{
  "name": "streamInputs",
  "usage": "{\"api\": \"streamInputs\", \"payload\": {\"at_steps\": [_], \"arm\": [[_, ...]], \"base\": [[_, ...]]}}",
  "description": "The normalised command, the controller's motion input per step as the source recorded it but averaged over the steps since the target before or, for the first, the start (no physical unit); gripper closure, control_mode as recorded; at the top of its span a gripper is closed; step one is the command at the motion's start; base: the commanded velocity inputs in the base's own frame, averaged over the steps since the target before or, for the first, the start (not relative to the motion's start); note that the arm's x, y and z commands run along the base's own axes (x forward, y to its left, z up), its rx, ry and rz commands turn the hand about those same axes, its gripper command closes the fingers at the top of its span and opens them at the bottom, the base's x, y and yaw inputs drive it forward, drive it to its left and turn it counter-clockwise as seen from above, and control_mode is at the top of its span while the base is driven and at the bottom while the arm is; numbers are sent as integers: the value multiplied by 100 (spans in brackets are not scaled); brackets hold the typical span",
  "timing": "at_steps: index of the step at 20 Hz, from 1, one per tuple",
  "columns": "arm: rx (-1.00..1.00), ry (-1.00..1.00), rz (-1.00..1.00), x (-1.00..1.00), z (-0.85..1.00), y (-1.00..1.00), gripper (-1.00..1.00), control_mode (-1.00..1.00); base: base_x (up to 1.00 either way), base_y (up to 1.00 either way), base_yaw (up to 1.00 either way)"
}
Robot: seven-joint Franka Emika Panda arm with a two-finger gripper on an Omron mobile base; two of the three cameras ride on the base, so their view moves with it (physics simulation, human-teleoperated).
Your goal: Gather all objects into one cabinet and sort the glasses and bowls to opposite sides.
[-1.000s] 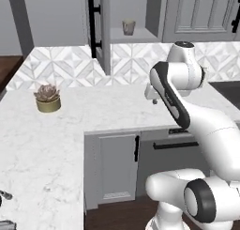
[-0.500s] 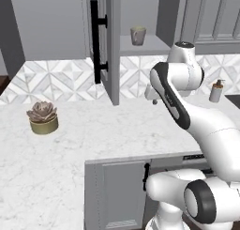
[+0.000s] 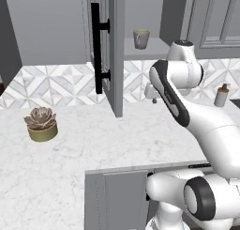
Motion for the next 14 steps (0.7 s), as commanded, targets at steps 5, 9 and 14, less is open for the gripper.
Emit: {"api": "streamInputs", "payload": {"at_steps": [5, 9, 14], "arm": [[0, 0, 0, 0, 0, 0, -100, 100], [0, 0, 0, -26, 0, 0, -100, -100], [5, -5, 0, -88, 8, 0, -100, -100]], "base": [[0, 0, 0], [0, 0, 0], [0, 0, 0]]}}
